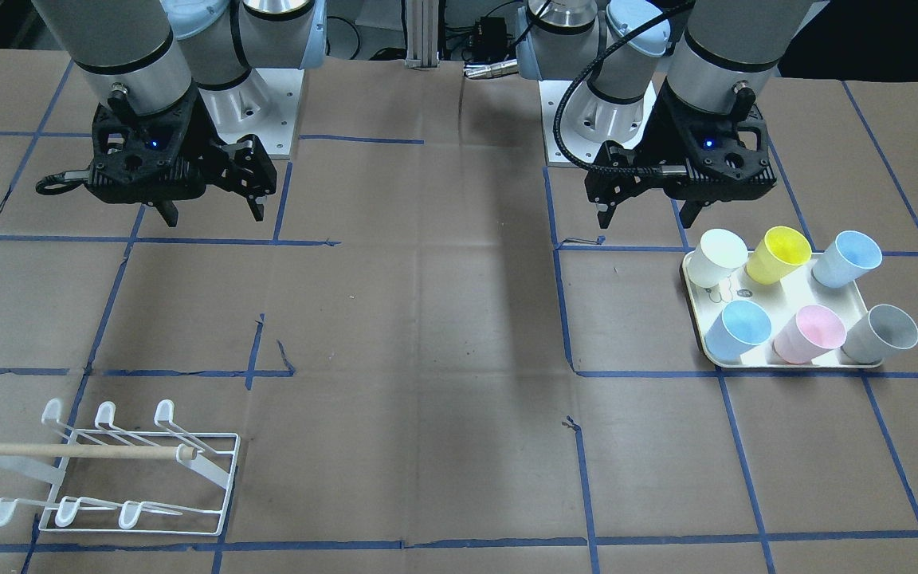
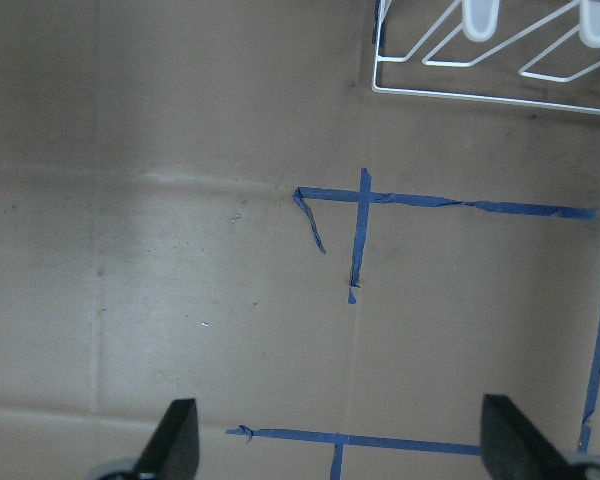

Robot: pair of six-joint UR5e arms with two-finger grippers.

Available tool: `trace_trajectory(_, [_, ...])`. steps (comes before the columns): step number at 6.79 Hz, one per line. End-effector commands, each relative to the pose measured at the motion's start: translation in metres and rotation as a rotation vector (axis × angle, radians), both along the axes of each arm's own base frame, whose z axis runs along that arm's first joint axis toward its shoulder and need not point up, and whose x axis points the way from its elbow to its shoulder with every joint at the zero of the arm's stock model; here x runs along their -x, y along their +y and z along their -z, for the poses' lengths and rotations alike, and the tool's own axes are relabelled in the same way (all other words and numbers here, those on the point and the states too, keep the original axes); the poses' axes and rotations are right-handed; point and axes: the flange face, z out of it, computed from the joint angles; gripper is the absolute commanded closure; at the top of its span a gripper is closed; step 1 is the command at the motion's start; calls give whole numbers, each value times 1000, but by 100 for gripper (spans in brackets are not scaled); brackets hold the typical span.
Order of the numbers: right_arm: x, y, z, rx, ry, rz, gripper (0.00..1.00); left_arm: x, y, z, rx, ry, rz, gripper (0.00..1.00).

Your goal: Transfer IKEA cup to right arm and place on rack

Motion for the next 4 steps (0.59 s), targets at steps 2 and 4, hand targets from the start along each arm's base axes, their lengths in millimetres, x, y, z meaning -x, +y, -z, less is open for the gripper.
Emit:
trace_trajectory(2, [0, 0, 0, 0, 0, 0, 0, -1, 0, 1, -1, -3, 0, 0])
trace_trajectory(4, [0, 0, 0, 0, 0, 0, 0, -7, 5, 6, -7, -14, 81, 0])
